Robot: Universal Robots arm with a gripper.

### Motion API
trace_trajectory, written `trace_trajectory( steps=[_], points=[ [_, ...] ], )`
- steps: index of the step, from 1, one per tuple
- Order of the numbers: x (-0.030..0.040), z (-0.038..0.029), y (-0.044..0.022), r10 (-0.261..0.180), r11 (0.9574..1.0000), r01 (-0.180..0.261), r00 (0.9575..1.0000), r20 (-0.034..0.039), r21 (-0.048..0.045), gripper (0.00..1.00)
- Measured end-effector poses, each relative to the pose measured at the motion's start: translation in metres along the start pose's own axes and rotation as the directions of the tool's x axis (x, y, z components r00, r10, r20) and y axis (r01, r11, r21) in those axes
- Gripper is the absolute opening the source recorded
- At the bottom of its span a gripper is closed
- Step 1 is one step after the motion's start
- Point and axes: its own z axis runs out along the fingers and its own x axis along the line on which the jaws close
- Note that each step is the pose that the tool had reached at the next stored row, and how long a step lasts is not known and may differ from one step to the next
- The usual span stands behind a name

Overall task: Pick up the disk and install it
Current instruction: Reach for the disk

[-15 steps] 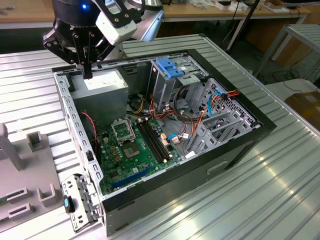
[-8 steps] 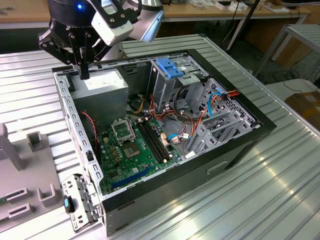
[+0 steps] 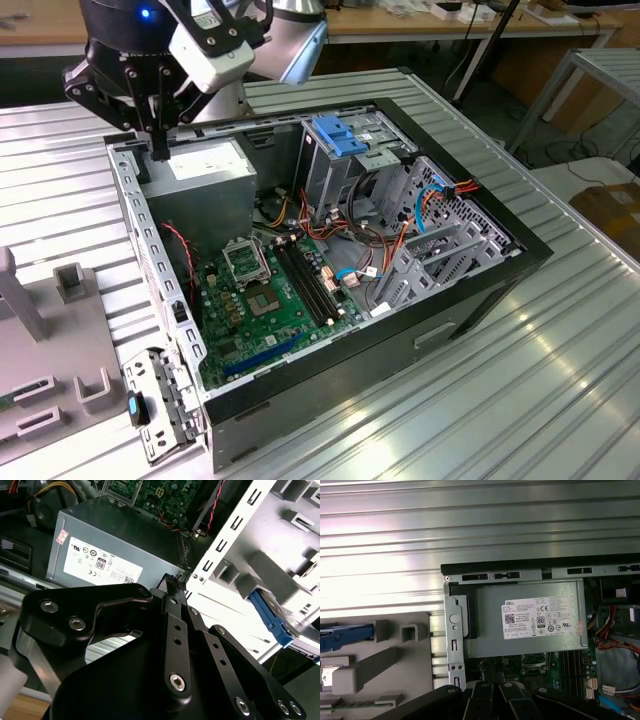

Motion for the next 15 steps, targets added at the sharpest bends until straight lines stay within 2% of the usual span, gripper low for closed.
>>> trace_trajectory(
  steps=[9,15],
  points=[
    [0.0077,-0.0002,-0.0006,0.0,1.0,0.0,1.0,0.0,0.0,0.11],
    [0.0101,-0.0003,-0.0007,0.0,1.0,0.0,1.0,0.0001,0.0,0.11]
  ],
)
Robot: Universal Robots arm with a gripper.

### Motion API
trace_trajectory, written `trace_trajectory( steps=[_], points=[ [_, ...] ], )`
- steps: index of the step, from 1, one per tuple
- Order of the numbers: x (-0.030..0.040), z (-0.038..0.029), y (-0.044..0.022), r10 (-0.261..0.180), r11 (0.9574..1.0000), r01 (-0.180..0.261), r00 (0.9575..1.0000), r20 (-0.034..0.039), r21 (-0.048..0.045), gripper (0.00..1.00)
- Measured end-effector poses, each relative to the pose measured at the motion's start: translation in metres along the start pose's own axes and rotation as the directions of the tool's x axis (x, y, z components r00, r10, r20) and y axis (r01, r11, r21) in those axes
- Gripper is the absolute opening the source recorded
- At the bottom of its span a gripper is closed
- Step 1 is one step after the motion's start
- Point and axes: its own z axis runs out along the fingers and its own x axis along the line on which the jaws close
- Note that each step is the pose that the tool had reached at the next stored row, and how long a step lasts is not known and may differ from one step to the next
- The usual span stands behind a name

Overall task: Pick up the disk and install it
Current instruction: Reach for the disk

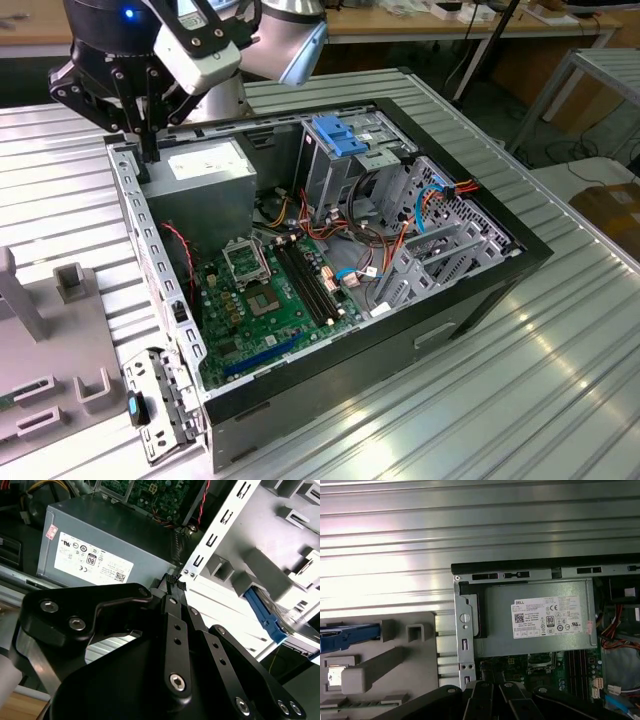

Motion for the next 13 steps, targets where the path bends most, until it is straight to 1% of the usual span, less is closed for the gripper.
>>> trace_trajectory(
  steps=[13],
  points=[
    [0.0097,-0.0003,-0.0007,0.0,1.0,0.0,1.0,0.0,0.0,0.11]
  ],
)
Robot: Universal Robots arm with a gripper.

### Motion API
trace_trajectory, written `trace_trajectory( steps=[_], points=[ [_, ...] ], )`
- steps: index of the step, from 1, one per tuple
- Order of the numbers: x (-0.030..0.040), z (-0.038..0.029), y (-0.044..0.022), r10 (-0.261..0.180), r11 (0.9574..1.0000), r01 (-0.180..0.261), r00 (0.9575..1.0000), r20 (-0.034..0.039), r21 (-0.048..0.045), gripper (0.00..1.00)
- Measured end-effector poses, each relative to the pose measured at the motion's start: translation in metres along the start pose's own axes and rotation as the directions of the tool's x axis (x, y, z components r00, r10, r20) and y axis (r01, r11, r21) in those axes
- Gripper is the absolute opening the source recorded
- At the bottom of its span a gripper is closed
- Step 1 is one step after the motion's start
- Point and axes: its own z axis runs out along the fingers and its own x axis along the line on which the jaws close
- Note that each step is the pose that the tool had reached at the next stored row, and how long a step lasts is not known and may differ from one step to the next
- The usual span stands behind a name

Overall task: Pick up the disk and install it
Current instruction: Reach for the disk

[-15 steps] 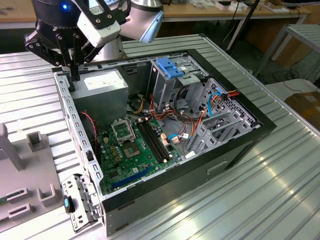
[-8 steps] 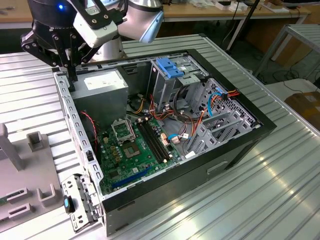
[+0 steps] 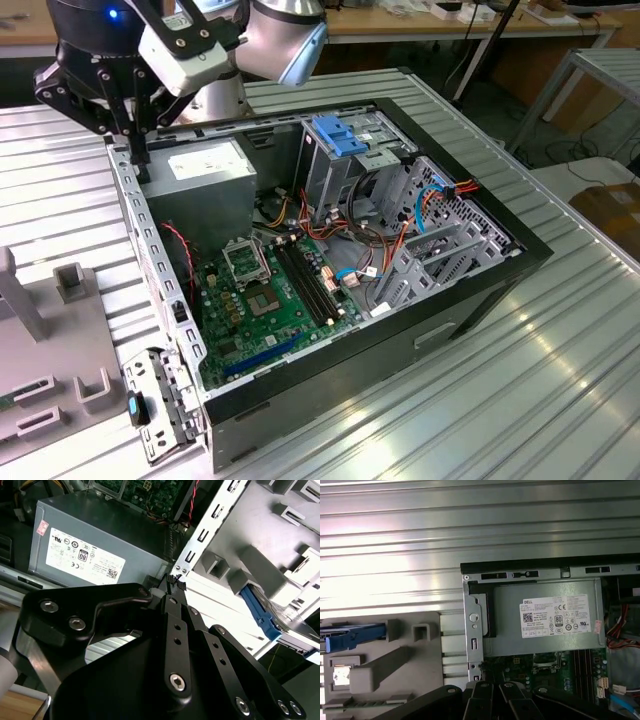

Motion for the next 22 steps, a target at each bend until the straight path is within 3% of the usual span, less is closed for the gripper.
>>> trace_trajectory(
  steps=[22],
  points=[
    [0.0159,-0.0004,-0.0012,0.0,1.0,0.0,1.0,0.0,0.0,0.11]
  ],
)
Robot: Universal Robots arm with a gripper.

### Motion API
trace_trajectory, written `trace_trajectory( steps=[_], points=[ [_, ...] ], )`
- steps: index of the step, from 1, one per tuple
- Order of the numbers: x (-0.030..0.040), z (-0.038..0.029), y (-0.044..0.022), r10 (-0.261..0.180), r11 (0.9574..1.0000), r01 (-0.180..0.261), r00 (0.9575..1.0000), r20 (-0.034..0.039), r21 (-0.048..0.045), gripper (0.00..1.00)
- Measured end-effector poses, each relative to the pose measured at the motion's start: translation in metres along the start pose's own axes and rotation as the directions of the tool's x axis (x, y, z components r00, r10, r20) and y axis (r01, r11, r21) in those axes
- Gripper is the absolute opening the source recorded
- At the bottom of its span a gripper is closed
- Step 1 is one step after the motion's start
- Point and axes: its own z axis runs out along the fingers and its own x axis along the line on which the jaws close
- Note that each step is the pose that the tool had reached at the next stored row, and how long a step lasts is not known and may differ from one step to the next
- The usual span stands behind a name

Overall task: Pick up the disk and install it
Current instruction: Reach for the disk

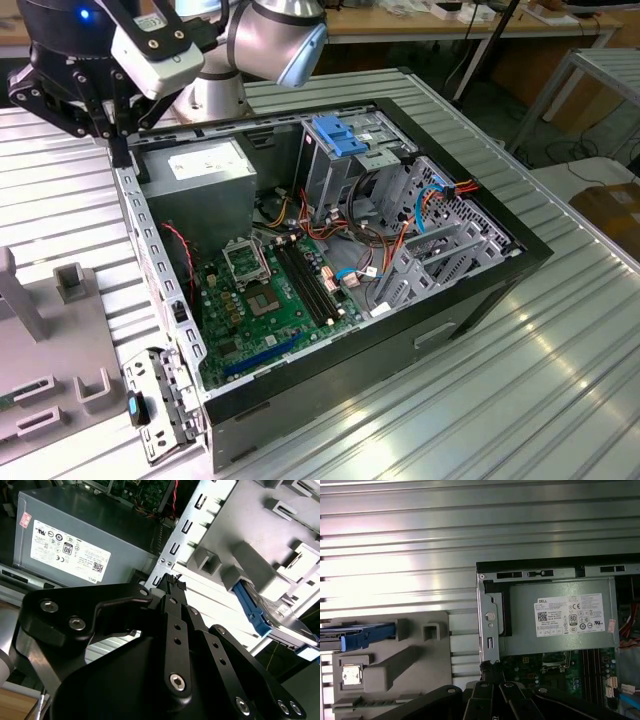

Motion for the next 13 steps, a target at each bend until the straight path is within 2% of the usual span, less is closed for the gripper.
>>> trace_trajectory(
  steps=[13],
  points=[
    [0.0094,-0.0002,-0.0007,0.0,1.0,0.0,1.0,0.0,-0.0001,0.11]
  ],
)
